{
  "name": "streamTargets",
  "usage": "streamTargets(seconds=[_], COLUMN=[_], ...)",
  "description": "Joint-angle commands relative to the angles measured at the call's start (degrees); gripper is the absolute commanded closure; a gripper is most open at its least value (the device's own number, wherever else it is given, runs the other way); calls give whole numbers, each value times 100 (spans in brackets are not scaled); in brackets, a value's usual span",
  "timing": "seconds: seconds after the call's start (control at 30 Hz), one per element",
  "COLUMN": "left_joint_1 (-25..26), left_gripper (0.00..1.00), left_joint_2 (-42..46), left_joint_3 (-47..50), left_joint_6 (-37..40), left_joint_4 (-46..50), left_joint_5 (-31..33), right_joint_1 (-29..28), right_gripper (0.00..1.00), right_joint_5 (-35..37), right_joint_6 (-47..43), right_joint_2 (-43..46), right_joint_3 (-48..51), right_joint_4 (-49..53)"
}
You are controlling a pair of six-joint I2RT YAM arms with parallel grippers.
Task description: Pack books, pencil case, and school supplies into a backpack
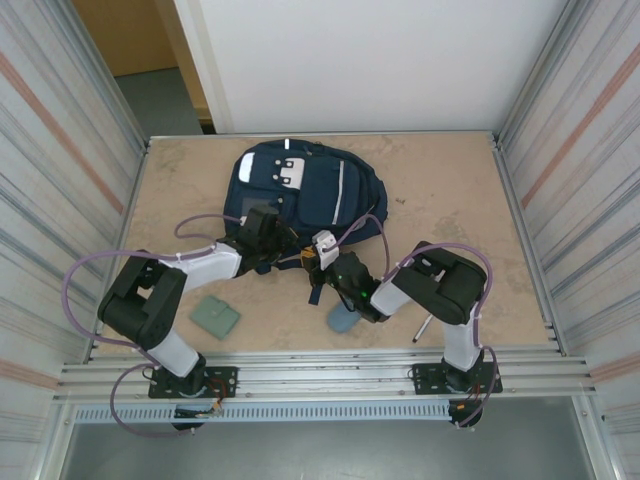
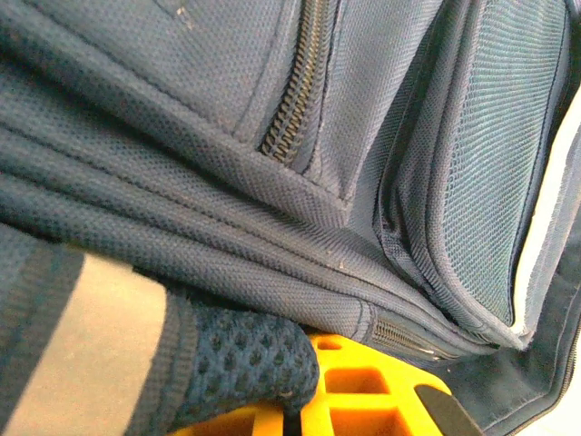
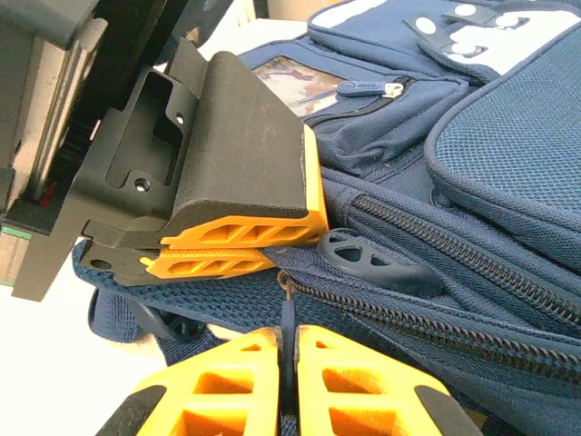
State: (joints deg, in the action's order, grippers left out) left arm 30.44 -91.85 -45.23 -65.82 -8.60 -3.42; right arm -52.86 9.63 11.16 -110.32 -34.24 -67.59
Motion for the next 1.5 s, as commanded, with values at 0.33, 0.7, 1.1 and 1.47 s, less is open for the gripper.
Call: streamTargets(seconds=[0.33, 0.7, 1.1, 1.47], left_joint_1=[-55, 126, 206, 213], left_gripper=[100, 100, 100, 100], left_joint_2=[115, 255, 242, 220], left_joint_3=[17, -20, -56, 6], left_joint_6=[89, 6, -10, -27], left_joint_4=[-200, -342, -406, -493], left_joint_5=[-96, -175, -226, -205], right_joint_1=[153, 210, 177, 338], right_gripper=[90, 79, 57, 81], right_joint_5=[-810, -397, -294, -23], right_joint_6=[-136, -407, -464, -290], right_joint_2=[25, -409, -663, -1026], right_joint_3=[-345, -766, -996, -1336], right_joint_4=[985, 857, 706, 322])
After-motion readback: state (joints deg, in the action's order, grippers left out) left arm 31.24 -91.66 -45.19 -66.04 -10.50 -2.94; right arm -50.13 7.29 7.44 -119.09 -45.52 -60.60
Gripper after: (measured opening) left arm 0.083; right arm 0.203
